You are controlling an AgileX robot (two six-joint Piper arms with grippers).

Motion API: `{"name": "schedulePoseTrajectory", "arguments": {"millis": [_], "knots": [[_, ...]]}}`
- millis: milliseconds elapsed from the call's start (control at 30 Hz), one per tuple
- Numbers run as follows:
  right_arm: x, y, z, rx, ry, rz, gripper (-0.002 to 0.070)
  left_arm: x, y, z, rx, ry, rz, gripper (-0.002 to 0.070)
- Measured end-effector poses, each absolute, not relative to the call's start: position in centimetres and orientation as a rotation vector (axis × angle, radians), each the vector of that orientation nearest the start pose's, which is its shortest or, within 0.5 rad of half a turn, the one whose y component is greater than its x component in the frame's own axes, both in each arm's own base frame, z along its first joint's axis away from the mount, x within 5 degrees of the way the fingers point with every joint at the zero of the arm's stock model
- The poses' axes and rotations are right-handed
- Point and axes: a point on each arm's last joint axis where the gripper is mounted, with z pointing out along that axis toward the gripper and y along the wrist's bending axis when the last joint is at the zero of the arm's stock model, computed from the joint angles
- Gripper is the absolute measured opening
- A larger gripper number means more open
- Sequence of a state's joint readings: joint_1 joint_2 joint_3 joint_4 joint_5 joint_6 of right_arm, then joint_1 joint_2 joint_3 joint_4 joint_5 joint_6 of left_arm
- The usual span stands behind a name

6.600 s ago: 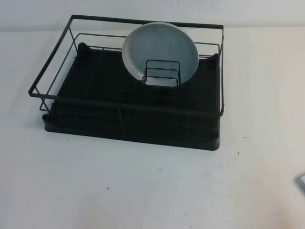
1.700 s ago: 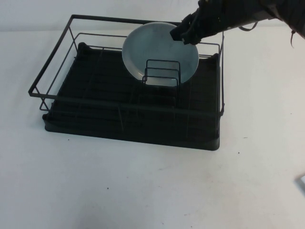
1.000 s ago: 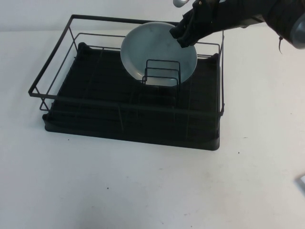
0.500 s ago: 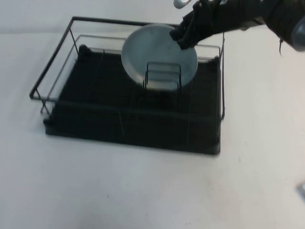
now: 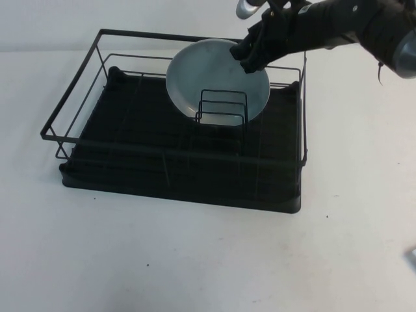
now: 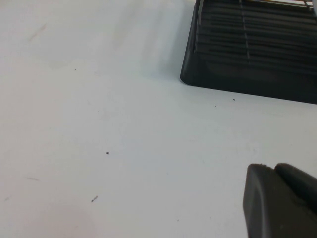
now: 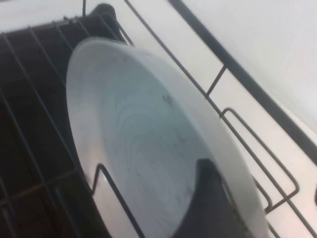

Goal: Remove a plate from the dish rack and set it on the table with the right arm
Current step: Grasp the plate from the shelf

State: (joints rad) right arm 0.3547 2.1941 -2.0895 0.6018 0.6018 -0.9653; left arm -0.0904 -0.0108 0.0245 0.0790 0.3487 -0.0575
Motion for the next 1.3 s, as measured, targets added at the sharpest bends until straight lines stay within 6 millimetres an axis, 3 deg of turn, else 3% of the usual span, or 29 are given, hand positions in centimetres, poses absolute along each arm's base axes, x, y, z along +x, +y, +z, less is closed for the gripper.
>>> {"name": "schedulePoseTrajectory", "arguments": {"millis": [167,467,800,900,1100,1300], "knots": [[48.4,21.0,29.3,-1.029,1.816,0.254,0.0392,5.3,-0.2,17.4,0.080,1.843,-0.027,-0.0004],[48.6,21.2,29.3,-0.998,1.793,0.253,0.0343,5.3,-0.2,17.4,0.080,1.843,-0.027,-0.0004],[49.0,21.8,27.4,-1.008,1.825,0.273,0.0329,5.3,-0.2,17.4,0.080,1.843,-0.027,-0.0004],[49.0,21.8,27.4,-1.008,1.828,0.280,0.0285,5.3,-0.2,17.4,0.080,1.843,-0.027,-0.0004],[48.5,21.9,27.6,-1.059,1.826,0.286,0.0128,5.3,-0.2,17.4,0.080,1.843,-0.027,-0.0004],[47.5,21.7,29.8,-1.104,1.795,0.267,0.0100,5.3,-0.2,17.4,0.080,1.843,-0.027,-0.0004]]}}
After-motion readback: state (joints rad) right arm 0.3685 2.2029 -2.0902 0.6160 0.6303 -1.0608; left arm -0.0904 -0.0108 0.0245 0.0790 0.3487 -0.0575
